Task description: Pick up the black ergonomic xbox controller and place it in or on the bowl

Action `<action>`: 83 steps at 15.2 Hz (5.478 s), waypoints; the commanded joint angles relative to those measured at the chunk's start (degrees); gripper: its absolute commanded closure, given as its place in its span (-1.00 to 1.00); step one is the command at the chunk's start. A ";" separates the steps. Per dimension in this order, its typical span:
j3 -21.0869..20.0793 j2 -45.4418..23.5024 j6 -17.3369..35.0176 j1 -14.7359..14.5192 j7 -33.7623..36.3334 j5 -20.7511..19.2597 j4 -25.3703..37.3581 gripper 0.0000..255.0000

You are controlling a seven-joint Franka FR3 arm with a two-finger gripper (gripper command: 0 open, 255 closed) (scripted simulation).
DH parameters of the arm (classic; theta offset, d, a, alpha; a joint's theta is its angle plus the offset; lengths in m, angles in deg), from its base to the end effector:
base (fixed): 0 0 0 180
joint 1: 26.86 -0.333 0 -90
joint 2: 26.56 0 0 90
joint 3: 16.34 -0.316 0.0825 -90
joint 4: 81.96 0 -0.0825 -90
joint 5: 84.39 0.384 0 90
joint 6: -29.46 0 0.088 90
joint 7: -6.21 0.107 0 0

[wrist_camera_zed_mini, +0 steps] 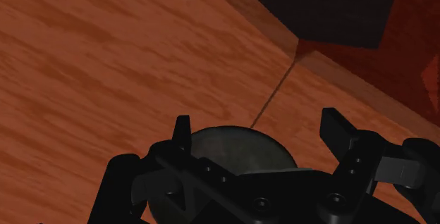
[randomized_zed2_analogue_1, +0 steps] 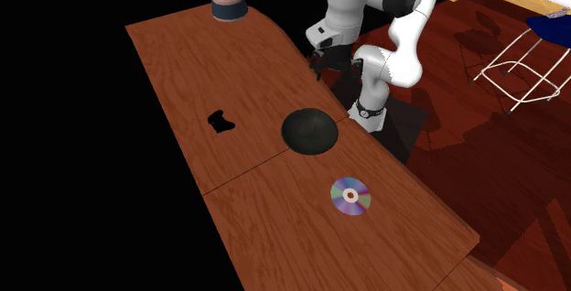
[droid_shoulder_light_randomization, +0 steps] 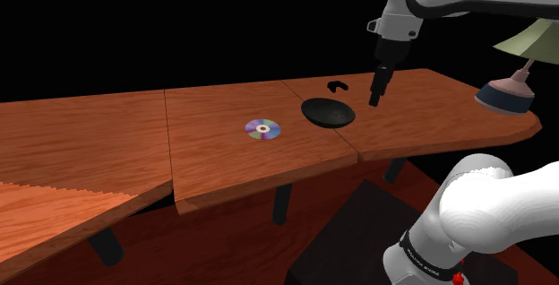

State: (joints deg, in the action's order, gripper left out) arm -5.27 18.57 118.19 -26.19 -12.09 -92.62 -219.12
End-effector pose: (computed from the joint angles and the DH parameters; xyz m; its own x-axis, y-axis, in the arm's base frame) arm 0.2945 -0.0923 0.5653 0.9822 0.1759 -0.0654 0.1753 -0.9844 -0.0142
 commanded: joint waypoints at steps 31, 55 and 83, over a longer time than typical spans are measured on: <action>36.59 -57.29 26.82 -7.06 -80.35 21.04 36.76 -1.00; 35.95 -59.27 30.27 -6.44 -81.56 23.01 34.78 -1.00; 33.65 -74.73 15.46 -5.07 -84.65 15.51 53.16 1.00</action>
State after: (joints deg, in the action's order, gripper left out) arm 28.40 -56.15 133.65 -31.25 -96.74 -77.13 -165.96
